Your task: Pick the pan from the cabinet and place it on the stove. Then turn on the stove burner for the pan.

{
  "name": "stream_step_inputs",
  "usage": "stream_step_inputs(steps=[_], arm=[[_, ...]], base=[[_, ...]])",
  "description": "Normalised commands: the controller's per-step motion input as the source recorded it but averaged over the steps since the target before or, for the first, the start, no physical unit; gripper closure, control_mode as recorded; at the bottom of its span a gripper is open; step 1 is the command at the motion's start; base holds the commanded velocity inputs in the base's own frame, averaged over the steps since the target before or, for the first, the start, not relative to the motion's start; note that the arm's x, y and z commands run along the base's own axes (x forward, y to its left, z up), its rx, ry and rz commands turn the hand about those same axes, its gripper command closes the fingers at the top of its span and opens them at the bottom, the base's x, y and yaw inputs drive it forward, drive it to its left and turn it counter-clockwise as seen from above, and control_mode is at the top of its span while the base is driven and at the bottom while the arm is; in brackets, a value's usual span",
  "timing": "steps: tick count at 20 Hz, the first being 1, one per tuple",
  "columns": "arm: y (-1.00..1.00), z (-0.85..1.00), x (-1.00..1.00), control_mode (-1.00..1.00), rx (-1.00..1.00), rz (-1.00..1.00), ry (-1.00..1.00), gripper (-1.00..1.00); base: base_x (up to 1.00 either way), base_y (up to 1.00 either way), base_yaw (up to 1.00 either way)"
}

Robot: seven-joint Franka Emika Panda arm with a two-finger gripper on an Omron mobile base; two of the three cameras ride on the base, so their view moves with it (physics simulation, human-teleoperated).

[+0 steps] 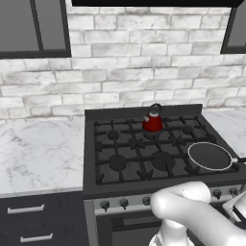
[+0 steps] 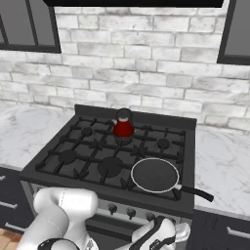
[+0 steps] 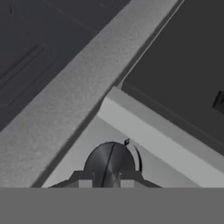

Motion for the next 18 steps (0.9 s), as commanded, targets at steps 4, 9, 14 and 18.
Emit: stream_step_inputs(steps=[4, 9, 14, 18], arm=[[0.0, 0.01, -0.15, -1.0, -0.23, 0.0, 0.01, 1.0], [0.0, 0.03, -0.1, -1.0, -0.19, 0.0, 0.02, 1.0], [0.0, 0.03, -0.09, -1.0, -0.2, 0.0, 0.0, 1.0], [0.0, 0.03, -0.12, -1.0, -0.22, 0.0, 0.0, 1.0]], base=[[0.0, 0.0, 0.0], [0.0, 0.0, 0.0], [0.0, 0.0, 0.0], [0.0, 0.0, 0.0]])
